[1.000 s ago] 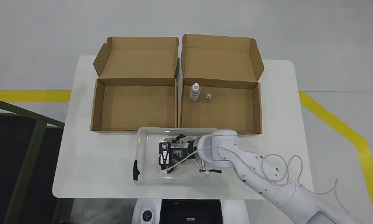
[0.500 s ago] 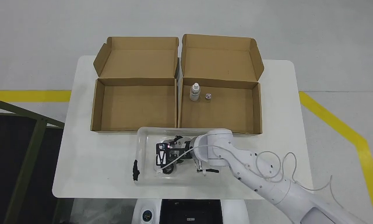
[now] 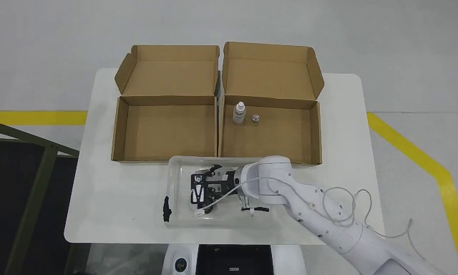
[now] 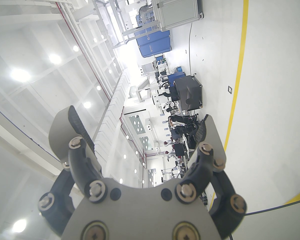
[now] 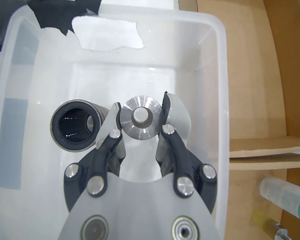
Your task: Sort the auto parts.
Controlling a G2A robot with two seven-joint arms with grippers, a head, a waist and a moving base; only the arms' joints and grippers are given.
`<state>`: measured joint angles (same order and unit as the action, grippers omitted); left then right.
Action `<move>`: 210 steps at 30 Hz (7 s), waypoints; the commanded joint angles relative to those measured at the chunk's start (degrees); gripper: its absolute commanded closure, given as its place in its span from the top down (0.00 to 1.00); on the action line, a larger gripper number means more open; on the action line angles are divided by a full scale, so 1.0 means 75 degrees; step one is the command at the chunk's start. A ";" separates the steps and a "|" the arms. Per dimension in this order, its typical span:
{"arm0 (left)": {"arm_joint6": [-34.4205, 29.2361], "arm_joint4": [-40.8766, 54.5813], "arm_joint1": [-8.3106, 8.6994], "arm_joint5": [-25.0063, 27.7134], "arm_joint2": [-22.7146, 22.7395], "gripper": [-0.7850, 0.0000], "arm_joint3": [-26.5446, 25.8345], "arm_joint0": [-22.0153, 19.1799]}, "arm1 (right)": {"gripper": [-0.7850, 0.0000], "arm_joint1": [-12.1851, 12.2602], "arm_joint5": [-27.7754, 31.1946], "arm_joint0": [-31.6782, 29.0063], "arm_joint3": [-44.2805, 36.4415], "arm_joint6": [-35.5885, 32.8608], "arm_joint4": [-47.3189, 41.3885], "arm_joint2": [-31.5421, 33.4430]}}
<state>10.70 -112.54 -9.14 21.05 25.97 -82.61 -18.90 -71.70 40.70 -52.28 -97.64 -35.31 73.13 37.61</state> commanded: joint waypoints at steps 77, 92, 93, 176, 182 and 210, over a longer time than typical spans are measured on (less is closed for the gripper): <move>0.0000 0.0000 0.0000 0.0000 0.0000 1.00 0.0000 0.0000 | 0.00 -0.1303 -0.1780 0.3045 0.3434 0.0992 -0.1412 -0.0421; 0.0000 0.0000 0.0000 0.0000 0.0000 1.00 0.0000 0.0000 | 0.00 -0.2074 -0.2404 0.3624 0.5070 0.0924 -0.1181 -0.1164; 0.0000 0.0000 0.0000 0.0000 0.0000 1.00 0.0000 0.0000 | 0.00 -0.2120 -0.2413 0.3646 0.5190 0.0924 -0.1174 -0.1195; 0.0000 0.0000 0.0000 0.0000 0.0000 1.00 0.0000 0.0000 | 0.45 -0.1229 0.0553 -0.0461 -0.0554 -0.0320 0.1617 0.1187; 0.0000 0.0000 0.0000 0.0000 0.0000 1.00 0.0000 0.0000 | 0.45 -0.1143 0.0773 -0.0784 -0.0763 -0.0305 0.1822 0.1080; 0.0000 0.0000 0.0000 0.0000 0.0000 1.00 0.0000 0.0000 | 0.48 -0.0643 0.1602 -0.2150 -0.1628 -0.0056 0.2136 0.1353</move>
<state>10.70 -112.54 -9.14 21.05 25.97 -82.61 -18.90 -76.65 52.53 -68.18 -109.80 -35.75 89.19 47.61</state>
